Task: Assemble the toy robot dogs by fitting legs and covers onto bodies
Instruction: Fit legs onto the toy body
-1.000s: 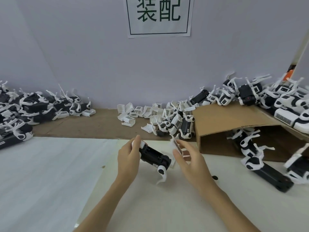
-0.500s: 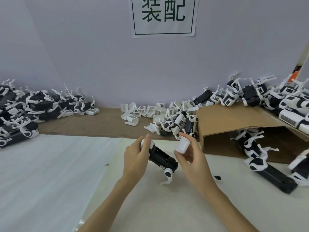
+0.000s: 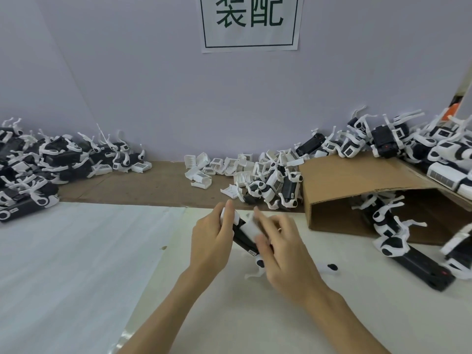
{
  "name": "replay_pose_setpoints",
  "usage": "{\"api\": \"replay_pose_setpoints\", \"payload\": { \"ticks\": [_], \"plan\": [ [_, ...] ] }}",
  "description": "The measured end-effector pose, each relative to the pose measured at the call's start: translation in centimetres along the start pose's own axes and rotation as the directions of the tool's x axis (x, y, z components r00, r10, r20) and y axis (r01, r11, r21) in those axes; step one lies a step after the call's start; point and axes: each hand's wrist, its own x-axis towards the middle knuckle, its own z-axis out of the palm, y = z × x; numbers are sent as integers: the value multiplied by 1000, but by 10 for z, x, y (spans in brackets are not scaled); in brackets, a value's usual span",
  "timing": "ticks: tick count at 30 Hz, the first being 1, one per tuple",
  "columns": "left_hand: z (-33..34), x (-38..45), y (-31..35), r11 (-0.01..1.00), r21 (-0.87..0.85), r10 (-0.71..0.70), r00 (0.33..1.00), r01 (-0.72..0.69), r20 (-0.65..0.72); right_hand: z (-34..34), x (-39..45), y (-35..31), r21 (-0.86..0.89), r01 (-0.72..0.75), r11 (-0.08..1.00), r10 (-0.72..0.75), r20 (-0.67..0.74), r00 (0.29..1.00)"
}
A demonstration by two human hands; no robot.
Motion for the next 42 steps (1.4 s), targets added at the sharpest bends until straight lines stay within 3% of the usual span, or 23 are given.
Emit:
{"api": "replay_pose_setpoints", "payload": {
  "ticks": [3,11,13,15,18,20,24,32,38,42],
  "plan": [
    [2,0,1,999,33,-26,1000,26,11,8,-2,-2,-60,11,998,-6,78,997],
    [1,-1,7,994,27,-107,991,105,74,13,-4,-3,-53,41,998,-35,112,993],
    [0,-1,11,990,-12,-134,978,138,162,14,-3,-3,-124,41,991,-38,24,999],
    [-3,1,13,983,-71,-136,934,168,332,15,-1,-3,-128,28,991,-38,-82,996],
    [-11,5,14,987,-108,-49,851,123,522,11,-3,0,-62,-4,998,-3,-111,994],
    [-13,5,14,990,-110,-22,861,91,507,9,-3,4,-82,6,997,-14,-105,994],
    [-7,4,15,970,-181,-80,912,165,401,12,0,0,-114,-16,993,-2,-157,988],
    [-4,3,11,966,-165,-130,923,201,361,4,4,2,-141,-66,988,53,-93,994],
    [-5,2,14,980,-178,-27,939,94,344,8,0,4,-84,-104,991,104,-12,995],
    [-8,1,12,988,-152,23,939,32,343,7,2,5,-137,-101,985,99,-22,995]
  ]
}}
